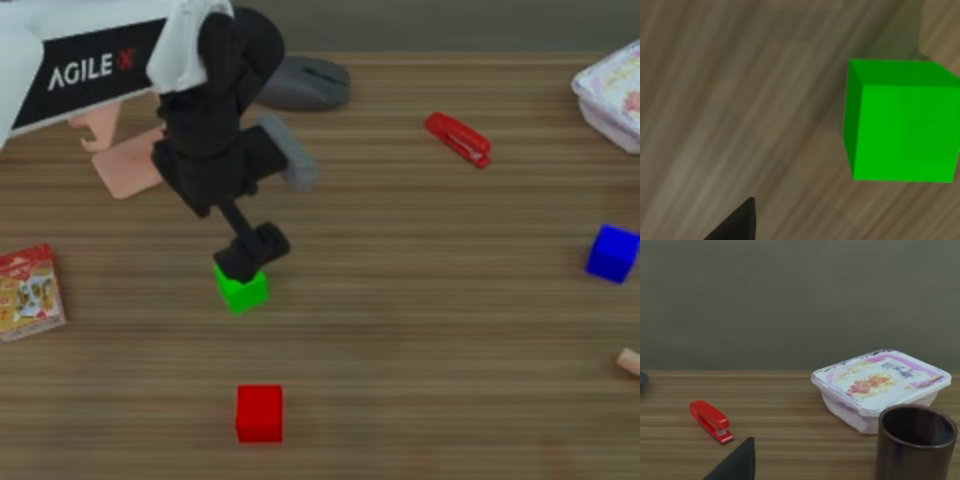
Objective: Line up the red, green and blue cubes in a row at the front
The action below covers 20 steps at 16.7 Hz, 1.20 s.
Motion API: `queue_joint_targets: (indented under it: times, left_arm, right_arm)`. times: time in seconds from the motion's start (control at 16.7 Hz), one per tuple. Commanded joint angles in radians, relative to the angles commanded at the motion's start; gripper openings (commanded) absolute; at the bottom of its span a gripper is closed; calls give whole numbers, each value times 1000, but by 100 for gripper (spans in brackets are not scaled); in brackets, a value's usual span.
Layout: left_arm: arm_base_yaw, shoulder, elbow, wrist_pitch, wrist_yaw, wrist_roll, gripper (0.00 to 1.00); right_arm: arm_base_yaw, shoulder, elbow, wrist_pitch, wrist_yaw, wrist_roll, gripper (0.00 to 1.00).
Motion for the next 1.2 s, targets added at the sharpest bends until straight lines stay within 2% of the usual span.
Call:
queue_joint_targets:
  times: [0.42,0.9,1.2]
  left_arm:
    - [-1,23,17,-6,0,6,100]
    - [-3,123,-122,239,1,8,100]
    - [-3,131,-132,254,1,8,100]
  right_arm:
    - [-9,-23,-16,17,-8,-6,100]
    - [-9,-23,-16,17,-8,-6,100]
    - [-9,-23,-16,17,-8,-6,100]
